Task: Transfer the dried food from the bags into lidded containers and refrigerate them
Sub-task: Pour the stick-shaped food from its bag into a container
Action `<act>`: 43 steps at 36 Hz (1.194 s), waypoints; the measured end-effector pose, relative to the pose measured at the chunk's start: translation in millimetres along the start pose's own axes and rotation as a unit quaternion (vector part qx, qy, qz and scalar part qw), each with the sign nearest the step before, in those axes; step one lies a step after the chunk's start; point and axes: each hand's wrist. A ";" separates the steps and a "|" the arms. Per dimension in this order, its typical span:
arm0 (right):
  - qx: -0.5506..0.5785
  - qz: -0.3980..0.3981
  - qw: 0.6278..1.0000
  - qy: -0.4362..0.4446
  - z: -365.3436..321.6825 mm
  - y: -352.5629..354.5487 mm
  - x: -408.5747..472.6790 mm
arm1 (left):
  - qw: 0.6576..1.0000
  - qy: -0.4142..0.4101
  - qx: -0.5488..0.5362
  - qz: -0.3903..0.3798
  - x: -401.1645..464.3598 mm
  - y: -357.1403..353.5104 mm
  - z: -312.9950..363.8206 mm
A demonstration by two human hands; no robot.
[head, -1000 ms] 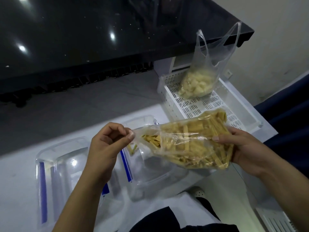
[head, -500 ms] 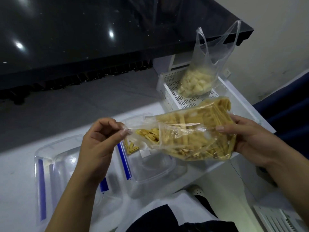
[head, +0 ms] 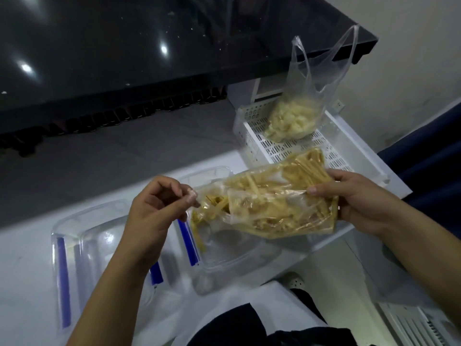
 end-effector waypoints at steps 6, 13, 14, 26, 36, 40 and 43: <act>-0.006 0.024 1.000 0.014 -1.5 -0.3 3.2 | 0.999 0.010 0.029 0.034 -1.0 -1.6 -4.1; -0.015 -0.004 0.999 0.036 -5.5 2.9 1.3 | 1.000 -0.004 0.014 0.027 -2.4 -1.3 -7.2; -0.019 0.013 0.999 0.037 -6.0 0.9 2.0 | 0.999 -0.002 0.018 0.037 -2.7 -2.1 -9.4; -0.015 0.048 0.999 0.021 -9.1 -6.5 0.7 | 0.998 -0.013 0.026 0.054 -7.9 -2.1 -20.4; -0.030 0.009 0.999 0.038 -10.4 -2.0 0.2 | 0.998 -0.007 0.019 0.058 -11.3 -1.0 -18.5; -0.047 -0.031 0.997 0.053 -15.8 2.8 -1.4 | 0.997 -0.004 0.020 0.074 -10.6 -0.6 -19.4; -0.075 0.034 0.995 0.059 -16.3 -1.2 2.3 | 0.996 0.008 0.018 0.083 -10.5 -2.8 -20.2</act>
Point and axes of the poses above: each hand's wrist, its own x-axis towards the middle knuckle, its own y-axis out of the back of the hand, z = x × y, and after that the axes turned 7 degrees about -y, right-handed
